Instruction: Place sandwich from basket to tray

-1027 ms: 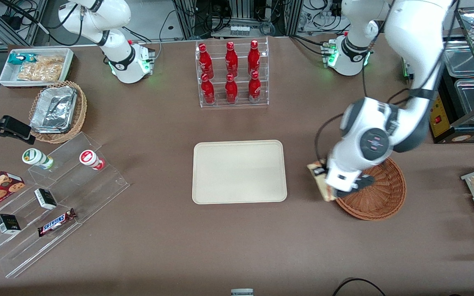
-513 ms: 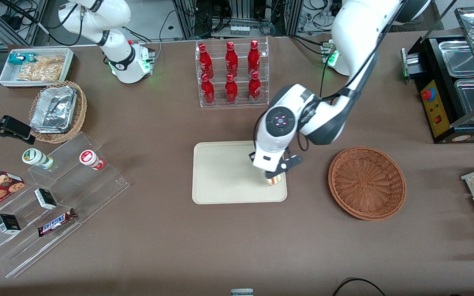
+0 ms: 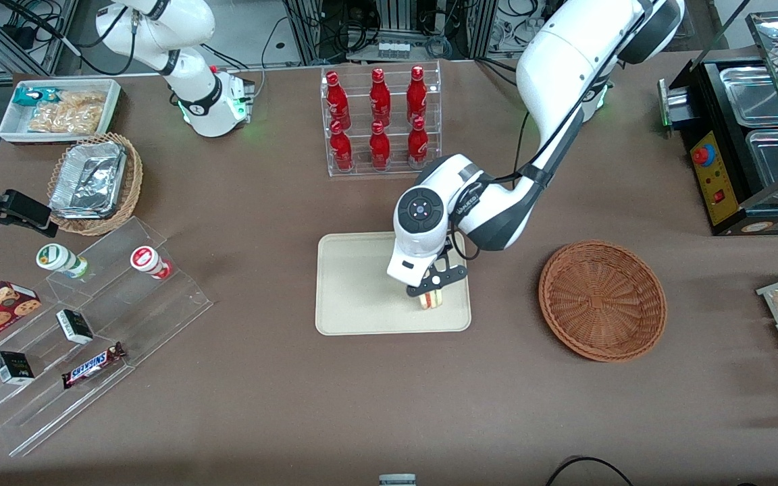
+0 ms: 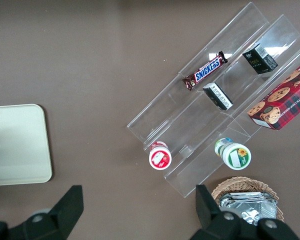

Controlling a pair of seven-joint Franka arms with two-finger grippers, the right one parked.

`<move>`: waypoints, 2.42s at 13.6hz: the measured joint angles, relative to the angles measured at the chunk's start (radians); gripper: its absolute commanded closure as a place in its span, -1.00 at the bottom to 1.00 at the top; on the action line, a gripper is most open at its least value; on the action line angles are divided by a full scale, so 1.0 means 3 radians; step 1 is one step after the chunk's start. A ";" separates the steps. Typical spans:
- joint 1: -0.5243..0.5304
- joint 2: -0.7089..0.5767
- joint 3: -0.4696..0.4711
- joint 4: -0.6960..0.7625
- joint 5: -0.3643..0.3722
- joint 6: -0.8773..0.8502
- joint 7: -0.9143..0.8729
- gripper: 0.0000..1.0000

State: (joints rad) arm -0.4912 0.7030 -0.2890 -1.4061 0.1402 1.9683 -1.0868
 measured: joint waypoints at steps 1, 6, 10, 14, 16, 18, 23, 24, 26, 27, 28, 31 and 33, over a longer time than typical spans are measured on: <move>-0.0009 0.0005 -0.0005 0.0000 0.0000 -0.0003 0.0087 0.78; -0.0153 0.0064 -0.0023 0.0008 0.0000 -0.0016 0.0219 0.76; -0.0237 0.0284 -0.0022 0.0177 0.0009 -0.0014 0.0219 0.69; -0.0276 0.0472 -0.0022 0.0369 0.0025 -0.0012 0.0219 0.13; -0.0276 0.0506 -0.0022 0.0416 0.0028 -0.0012 0.0219 -0.81; -0.0275 0.0512 -0.0021 0.0438 0.0035 -0.0009 0.0219 -0.98; -0.0273 0.0507 0.0000 0.0542 0.0048 0.0012 0.0214 -0.99; -0.0270 0.0490 0.0003 0.0583 0.0049 -0.0005 0.0213 -0.99; -0.0253 0.0394 0.0022 0.0650 0.0052 -0.0127 0.0212 -0.99; -0.0230 0.0306 0.0046 0.0671 0.0054 -0.0227 0.0212 -0.99; -0.0187 0.0203 0.0064 0.0686 0.0056 -0.0349 0.0213 -0.99; 0.0071 -0.0152 0.0085 0.0671 0.0062 -0.0903 0.0356 -0.99; 0.0348 -0.0386 0.0085 0.0547 0.0030 -0.1143 0.0813 -0.99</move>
State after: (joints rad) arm -0.3869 0.5873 -0.2635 -1.2419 0.1493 1.6254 -0.8429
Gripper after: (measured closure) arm 0.000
